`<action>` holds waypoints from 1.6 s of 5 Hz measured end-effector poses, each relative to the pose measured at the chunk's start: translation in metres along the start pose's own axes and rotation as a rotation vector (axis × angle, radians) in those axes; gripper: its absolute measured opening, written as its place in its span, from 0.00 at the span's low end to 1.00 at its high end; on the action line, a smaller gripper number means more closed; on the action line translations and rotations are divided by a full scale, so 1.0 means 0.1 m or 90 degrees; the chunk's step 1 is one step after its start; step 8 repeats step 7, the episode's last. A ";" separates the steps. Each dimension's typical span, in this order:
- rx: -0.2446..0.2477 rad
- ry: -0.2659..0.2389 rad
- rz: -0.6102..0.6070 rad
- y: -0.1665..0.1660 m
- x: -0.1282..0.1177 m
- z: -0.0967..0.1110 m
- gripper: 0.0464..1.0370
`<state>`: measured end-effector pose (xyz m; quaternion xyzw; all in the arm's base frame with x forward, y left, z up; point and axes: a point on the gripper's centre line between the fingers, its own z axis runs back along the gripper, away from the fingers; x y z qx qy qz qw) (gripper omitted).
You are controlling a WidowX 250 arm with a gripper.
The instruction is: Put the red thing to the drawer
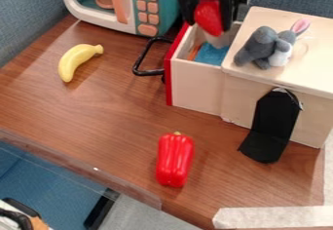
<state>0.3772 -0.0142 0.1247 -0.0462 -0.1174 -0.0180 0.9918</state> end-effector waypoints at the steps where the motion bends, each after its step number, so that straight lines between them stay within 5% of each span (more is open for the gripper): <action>1: 0.027 0.024 0.003 0.07 0.01 -0.19 0.78; 3: 0.030 0.030 0.006 0.08 0.01 -0.26 0.98; 4: 0.023 0.034 0.009 0.06 0.00 -0.26 0.97; 6: 0.036 0.032 0.010 0.16 -0.11 0.18 0.96; 7: 0.021 0.067 0.038 0.37 -0.22 0.25 0.96; 8: 0.021 0.067 0.038 0.37 -0.22 0.25 0.96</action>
